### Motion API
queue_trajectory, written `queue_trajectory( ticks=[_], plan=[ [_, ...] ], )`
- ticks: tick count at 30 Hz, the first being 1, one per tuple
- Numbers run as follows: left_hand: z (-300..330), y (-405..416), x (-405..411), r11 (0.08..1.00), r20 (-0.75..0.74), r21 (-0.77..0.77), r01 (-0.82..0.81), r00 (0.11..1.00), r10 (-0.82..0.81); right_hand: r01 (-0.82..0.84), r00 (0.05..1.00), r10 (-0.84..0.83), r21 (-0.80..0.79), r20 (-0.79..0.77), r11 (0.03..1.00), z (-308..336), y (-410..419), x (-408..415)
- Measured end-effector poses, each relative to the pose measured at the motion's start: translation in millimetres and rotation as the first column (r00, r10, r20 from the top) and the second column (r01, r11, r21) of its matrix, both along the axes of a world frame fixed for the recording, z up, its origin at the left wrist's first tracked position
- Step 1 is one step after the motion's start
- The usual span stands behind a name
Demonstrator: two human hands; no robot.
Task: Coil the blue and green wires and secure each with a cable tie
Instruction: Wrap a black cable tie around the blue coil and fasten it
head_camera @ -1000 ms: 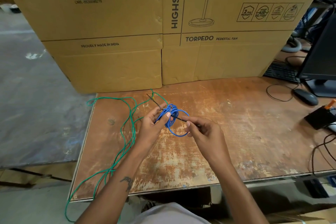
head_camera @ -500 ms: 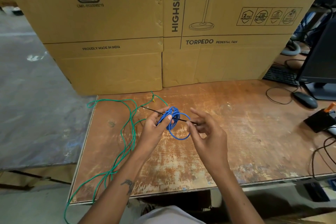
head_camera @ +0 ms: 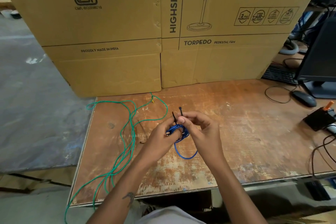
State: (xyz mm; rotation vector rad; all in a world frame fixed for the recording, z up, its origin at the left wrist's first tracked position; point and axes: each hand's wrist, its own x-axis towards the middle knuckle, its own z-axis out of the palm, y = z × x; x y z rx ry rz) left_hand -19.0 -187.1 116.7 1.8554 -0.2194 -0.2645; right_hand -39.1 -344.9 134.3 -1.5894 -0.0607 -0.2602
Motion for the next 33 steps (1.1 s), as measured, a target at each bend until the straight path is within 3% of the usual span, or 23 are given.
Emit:
queue_trajectory(
  ticks=[9, 25, 33],
  plan=[
    [10.3, 3.0, -5.5, 0.993, 0.002, 0.116, 0.016, 1.0, -0.016, -0.078, 0.996, 0.089, 0.256, -0.03, 0.963, -6.9, 1.7, -1.2],
    [11.3, -3.0, -15.7, 0.953, 0.0, 0.304, 0.004, 1.0, -0.004, 0.019, 0.992, 0.02, 0.298, -0.127, 0.954, -4.9, 4.5, -6.9],
    [12.4, -2.4, -20.6, 0.94, 0.022, 0.34, 0.011, 1.0, -0.02, 0.056, 0.992, -0.028, 0.228, -0.126, 0.972, -7.7, 4.9, -7.7]
  ],
)
